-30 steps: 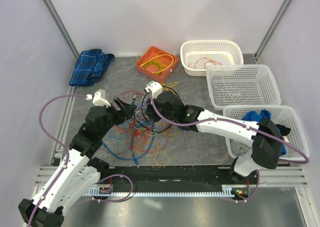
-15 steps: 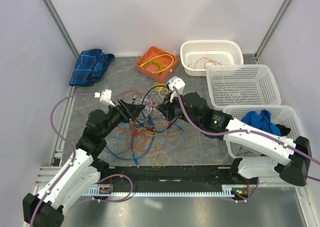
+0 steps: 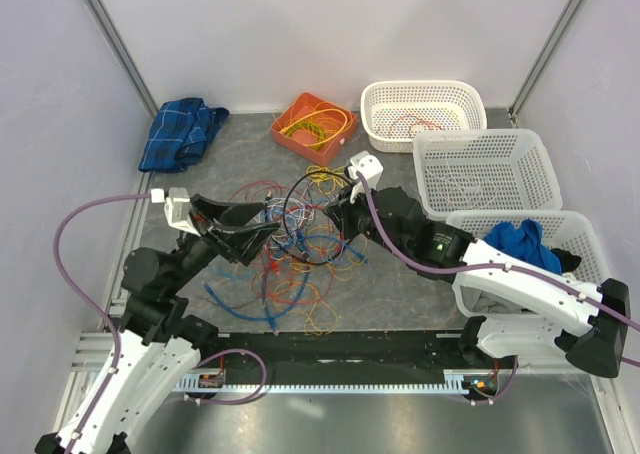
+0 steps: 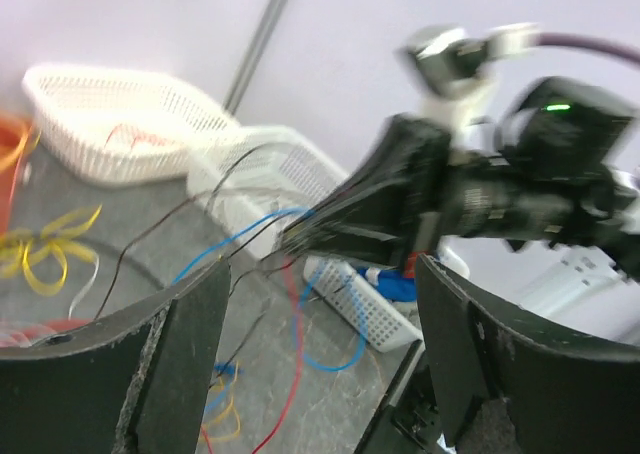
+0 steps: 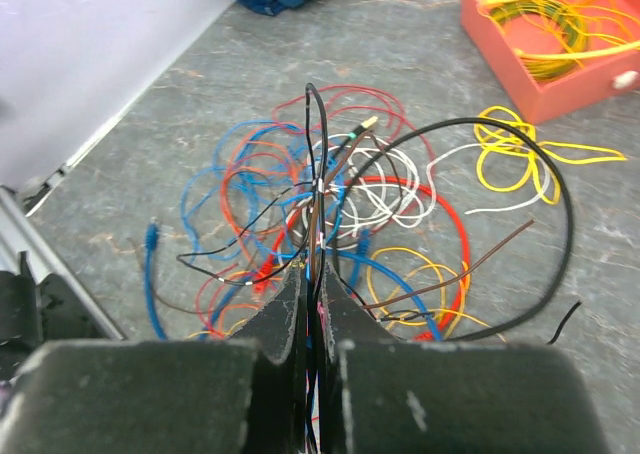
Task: Untangle the cables
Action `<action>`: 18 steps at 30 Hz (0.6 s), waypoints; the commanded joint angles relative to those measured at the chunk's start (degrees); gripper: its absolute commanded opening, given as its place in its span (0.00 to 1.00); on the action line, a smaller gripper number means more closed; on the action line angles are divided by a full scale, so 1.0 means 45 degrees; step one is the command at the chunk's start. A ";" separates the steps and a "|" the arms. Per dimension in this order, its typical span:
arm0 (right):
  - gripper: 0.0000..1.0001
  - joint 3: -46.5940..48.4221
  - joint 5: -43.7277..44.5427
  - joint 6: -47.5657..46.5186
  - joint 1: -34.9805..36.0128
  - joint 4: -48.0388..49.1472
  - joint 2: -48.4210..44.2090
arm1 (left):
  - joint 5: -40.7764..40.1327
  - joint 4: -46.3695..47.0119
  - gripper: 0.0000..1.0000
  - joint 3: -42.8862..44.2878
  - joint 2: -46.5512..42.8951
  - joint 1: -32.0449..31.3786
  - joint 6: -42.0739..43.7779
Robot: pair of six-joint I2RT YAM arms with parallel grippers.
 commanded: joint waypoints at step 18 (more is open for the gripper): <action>0.00 0.5199 -0.0219 0.0633 -0.0138 -0.1789 0.2122 | 0.1392 -0.4503 0.74 0.2094 0.3221 -0.1560 0.4998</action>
